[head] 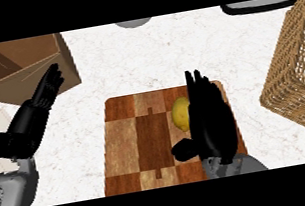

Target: Pick the lemon from the cutting board and place it in the basket

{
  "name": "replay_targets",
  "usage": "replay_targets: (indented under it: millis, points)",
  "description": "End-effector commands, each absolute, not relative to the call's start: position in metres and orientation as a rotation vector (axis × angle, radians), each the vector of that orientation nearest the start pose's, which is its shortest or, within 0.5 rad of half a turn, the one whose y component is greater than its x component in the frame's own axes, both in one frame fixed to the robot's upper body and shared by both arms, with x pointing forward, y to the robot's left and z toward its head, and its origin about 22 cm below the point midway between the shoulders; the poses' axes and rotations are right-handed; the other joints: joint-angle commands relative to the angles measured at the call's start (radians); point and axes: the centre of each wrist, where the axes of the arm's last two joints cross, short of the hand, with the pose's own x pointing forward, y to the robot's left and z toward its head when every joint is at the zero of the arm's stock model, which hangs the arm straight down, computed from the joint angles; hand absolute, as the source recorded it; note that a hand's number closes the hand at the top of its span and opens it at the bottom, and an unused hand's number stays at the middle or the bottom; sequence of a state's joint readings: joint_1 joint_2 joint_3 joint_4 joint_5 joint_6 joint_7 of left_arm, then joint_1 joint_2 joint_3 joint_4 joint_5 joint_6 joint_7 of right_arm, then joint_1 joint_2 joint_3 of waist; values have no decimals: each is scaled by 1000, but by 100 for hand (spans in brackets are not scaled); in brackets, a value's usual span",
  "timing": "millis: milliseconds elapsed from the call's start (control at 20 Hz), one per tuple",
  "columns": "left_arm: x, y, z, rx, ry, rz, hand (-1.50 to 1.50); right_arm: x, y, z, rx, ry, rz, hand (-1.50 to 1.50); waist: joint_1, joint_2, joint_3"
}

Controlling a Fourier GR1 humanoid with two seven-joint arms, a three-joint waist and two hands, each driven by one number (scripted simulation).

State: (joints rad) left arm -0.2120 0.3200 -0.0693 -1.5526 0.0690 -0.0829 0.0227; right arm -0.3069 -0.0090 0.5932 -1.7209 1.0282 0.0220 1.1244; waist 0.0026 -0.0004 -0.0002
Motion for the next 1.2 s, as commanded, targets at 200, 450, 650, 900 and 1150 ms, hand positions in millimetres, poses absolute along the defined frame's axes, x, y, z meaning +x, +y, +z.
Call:
replay_targets:
  millis: [200, 450, 650, 900, 1150]
  points:
    - [288, 252, 63, 42, -1696, -393, 0, 246, -50, 74, -936, -1017, 659, -150, 4, 1, 0]
    - [289, 272, 55, 34, -1691, -392, 0, 261, -57, 82, -943, -973, 648, -150, 0, 1, 0]
    - [281, 260, 55, 41, -1676, -377, 0, 264, -73, 56, -942, -925, 672, -150, -1, 0, 0]
    - [277, 253, 45, 29, -1696, -408, 0, 275, -68, 40, -938, -902, 657, -150, 4, 1, 0]
    - [276, 247, 51, 21, -1682, -377, 0, 259, -60, 27, -871, -903, 680, -150, 3, 0, 0]
